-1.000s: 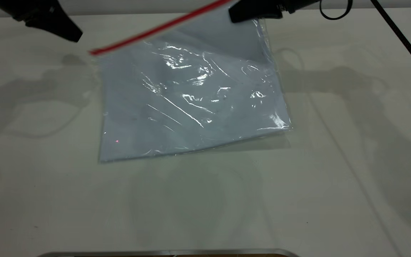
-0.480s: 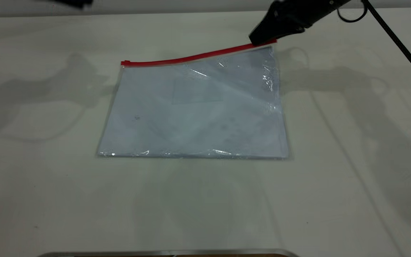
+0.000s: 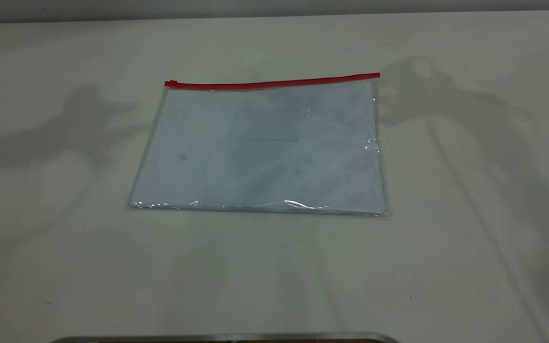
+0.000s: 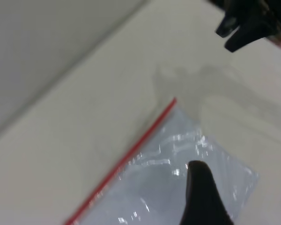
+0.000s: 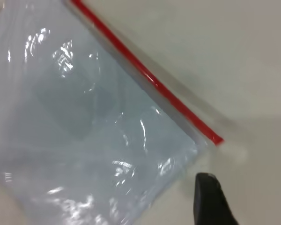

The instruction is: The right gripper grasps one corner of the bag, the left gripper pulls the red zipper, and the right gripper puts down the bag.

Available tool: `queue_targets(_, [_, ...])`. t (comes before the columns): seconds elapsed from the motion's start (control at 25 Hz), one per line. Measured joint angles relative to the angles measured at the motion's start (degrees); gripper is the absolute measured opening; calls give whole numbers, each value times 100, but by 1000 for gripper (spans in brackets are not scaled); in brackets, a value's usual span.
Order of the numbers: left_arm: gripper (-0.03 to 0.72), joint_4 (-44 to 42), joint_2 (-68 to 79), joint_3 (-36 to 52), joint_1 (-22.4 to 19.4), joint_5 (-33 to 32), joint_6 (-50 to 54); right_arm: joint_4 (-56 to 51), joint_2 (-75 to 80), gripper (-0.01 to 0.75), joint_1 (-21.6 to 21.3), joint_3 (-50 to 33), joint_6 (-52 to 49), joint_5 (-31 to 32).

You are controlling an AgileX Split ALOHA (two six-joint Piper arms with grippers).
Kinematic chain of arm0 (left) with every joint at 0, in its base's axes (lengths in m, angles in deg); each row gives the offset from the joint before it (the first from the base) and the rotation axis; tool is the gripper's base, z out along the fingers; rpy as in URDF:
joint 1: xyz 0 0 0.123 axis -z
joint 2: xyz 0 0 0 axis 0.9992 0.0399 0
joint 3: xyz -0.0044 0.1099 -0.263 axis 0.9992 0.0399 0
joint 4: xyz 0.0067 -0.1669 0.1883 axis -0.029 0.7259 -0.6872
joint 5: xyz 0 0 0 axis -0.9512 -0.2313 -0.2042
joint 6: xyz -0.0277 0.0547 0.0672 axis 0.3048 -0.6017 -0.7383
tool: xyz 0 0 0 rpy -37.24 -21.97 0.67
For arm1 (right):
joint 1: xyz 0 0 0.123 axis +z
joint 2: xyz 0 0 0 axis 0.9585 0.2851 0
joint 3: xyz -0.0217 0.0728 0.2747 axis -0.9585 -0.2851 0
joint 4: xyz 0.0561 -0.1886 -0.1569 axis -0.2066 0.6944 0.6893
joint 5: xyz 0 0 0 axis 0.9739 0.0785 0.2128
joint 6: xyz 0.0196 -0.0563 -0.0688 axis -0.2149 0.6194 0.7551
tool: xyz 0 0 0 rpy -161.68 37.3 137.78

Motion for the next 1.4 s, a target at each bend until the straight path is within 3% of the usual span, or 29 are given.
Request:
queue_targets(0.28, [511,-729,-1286,5,-6,-151,928,475,-1552,395,0,0,-1711,1817])
queue_targets(0.52, [511,-2182,-1966,11,-6,-562,2573,846,-2554,370,0,-76,-2523,2017])
queue_targets(0.84, [511,-3564,-2412,436,-6,-562,4273,1159,-4371,367,0,-349,-2941,2017])
queue_targets(1.16, [511,-3811,-3114,2168,-6,-562,4946,2245,-6405,370,0,-2110,-3713,2017])
queue_targets(1.4, [511,-4108,-3678,3834,-6,-562,5334,3031,-7340,398,0,-4336,-4558,2017])
